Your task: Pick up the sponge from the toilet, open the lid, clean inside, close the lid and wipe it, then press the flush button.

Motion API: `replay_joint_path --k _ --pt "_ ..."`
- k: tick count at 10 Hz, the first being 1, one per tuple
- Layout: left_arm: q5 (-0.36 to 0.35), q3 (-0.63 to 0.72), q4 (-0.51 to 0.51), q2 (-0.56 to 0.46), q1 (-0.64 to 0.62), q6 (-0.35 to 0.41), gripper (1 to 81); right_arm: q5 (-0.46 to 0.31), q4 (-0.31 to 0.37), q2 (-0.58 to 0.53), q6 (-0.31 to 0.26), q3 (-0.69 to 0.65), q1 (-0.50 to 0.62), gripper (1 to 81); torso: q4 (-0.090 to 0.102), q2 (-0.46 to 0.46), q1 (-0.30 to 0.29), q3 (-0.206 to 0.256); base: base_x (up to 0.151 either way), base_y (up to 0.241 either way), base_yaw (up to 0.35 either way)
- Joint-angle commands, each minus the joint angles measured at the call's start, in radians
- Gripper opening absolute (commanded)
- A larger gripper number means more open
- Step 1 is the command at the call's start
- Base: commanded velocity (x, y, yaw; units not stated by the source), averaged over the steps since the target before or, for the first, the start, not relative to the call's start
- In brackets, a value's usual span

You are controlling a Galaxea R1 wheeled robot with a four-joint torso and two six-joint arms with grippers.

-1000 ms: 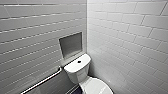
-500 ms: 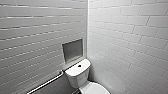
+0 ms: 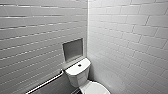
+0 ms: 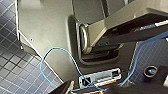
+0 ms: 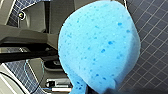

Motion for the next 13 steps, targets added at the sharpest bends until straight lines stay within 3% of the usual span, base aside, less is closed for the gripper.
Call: replay_joint_path --k 1,2,3,6,7,8,11,13 --pt "0.067 0.005 -0.005 0.002 -0.025 -0.001 81.1 -0.064 -0.013 -0.007 0.001 0.003 0.017 1.0 0.000 0.099 -0.057 0.000 0.000 0.000 0.000" --pt "0.067 0.005 -0.005 -0.001 -0.025 -0.001 81.1 -0.064 -0.015 -0.007 0.000 0.003 0.017 1.0 0.000 0.119 -0.057 0.000 0.000 0.000 0.000" --pt "0.069 0.005 -0.005 -0.005 -0.025 -0.002 81.1 -0.064 -0.015 -0.007 0.000 0.003 0.016 1.0 0.000 0.050 -0.027 0.099 0.000 0.000 0.000" --pt "0.069 -0.003 -0.005 -0.003 -0.025 -0.002 81.1 -0.064 -0.015 -0.007 0.000 0.003 0.016 1.0 0.000 0.101 -0.035 0.153 0.000 0.000 0.000" --pt "0.069 -0.003 -0.005 -0.002 -0.025 -0.002 81.1 -0.065 -0.013 -0.007 0.000 0.003 0.016 1.0 0.000 0.104 -0.036 0.084 0.000 0.000 0.000" --pt "0.069 -0.003 -0.005 -0.003 -0.025 -0.002 81.1 -0.099 -0.006 0.001 0.003 0.003 0.017 1.0 0.000 0.104 -0.037 0.115 0.000 0.000 0.000" --pt "0.067 -0.021 -0.005 0.001 -0.027 -0.002 81.1 -0.253 0.002 0.051 0.010 -0.099 0.024 1.0 0.000 0.104 -0.039 0.134 0.000 0.000 0.000" --pt "0.069 -0.023 -0.005 0.006 -0.038 -0.001 81.1 -0.237 -0.009 0.068 -0.041 -0.159 0.037 1.0 0.000 0.104 -0.039 0.133 0.000 0.000 0.000"
